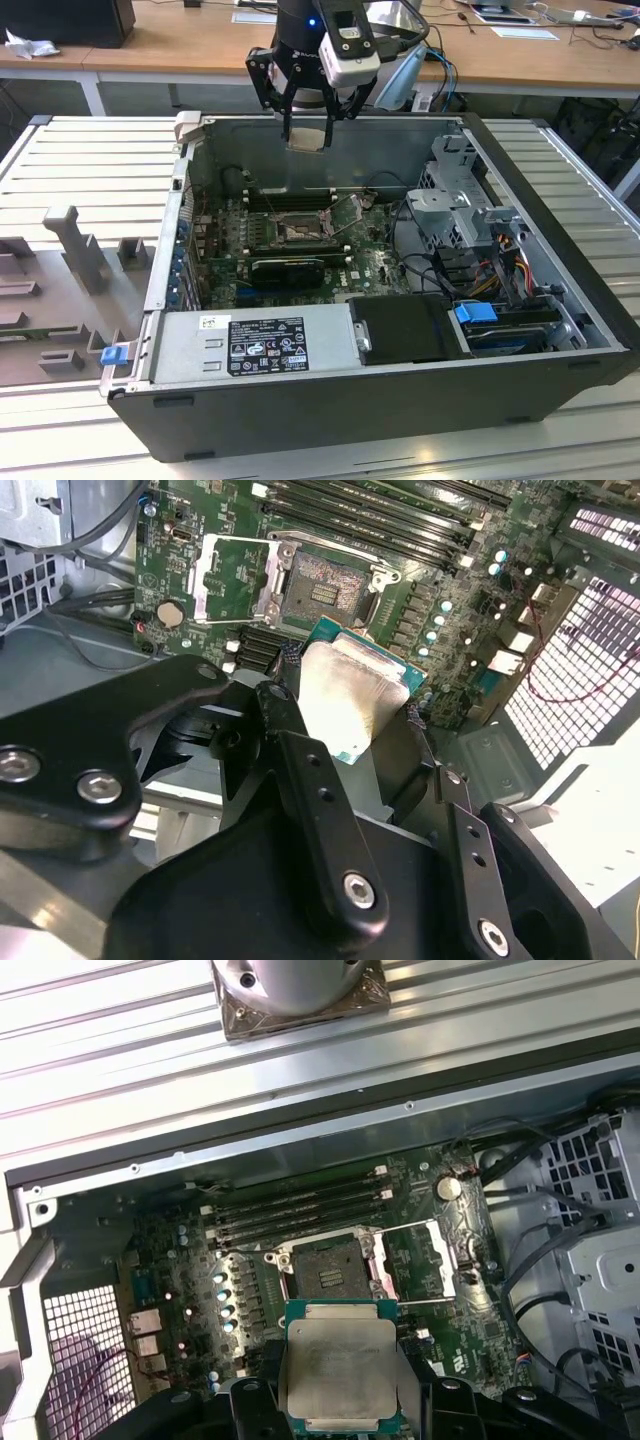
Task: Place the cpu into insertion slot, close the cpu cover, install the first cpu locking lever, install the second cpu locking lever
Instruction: 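Place the cpu into insertion slot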
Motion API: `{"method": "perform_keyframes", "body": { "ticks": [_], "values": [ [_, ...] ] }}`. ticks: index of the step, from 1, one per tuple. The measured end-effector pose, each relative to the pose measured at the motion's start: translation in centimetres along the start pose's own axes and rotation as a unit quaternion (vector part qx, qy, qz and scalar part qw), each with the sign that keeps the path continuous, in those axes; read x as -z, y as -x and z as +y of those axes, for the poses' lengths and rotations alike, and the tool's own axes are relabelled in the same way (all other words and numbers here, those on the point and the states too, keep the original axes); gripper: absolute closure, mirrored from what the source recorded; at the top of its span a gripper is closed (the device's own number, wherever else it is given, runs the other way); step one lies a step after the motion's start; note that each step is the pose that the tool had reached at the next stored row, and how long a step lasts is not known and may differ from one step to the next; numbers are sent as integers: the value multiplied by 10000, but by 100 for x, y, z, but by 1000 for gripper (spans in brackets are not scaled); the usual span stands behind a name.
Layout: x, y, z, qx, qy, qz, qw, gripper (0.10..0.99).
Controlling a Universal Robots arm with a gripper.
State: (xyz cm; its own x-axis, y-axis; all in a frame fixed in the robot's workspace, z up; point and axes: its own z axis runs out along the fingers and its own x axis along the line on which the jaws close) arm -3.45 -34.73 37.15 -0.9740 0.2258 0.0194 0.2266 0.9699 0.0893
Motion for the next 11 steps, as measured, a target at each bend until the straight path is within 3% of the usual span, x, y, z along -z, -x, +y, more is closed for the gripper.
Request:
{"method": "perform_keyframes", "body": {
  "ticks": [11],
  "values": [
    [0,0,0,-61,1,-6,10000,557]
  ]
}}
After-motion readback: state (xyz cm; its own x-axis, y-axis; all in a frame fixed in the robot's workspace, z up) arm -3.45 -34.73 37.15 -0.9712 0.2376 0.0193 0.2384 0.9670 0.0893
